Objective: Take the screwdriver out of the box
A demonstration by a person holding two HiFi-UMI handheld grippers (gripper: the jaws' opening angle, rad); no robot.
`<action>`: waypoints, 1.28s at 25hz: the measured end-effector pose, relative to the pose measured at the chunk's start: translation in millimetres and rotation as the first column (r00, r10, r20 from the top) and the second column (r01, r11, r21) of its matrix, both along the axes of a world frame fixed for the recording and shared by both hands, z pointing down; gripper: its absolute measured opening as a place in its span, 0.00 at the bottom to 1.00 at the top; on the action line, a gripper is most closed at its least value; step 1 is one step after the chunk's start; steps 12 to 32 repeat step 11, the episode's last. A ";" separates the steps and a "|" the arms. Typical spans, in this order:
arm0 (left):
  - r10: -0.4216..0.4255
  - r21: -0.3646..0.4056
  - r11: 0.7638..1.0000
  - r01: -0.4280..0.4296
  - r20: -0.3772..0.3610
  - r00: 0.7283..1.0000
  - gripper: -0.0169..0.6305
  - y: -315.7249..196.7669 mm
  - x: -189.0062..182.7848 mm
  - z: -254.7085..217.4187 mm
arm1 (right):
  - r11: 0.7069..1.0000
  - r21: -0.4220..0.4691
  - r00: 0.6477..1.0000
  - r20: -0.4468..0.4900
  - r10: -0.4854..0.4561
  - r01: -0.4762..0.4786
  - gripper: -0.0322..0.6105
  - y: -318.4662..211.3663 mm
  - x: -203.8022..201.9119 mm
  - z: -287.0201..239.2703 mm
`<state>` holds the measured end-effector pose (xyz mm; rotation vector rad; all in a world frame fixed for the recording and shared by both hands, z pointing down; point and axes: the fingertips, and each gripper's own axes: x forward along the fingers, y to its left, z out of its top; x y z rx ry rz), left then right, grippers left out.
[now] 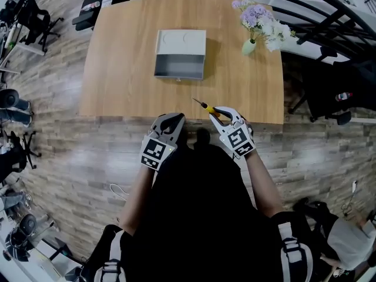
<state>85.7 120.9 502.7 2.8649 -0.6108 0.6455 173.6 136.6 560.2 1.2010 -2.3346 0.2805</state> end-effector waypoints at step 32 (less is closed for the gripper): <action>-0.009 0.009 1.000 0.009 0.002 1.000 0.06 0.1 0.4 -1.9 | 1.000 -0.001 0.999 -0.043 -0.030 0.030 0.18 2.4 -1.6 -2.5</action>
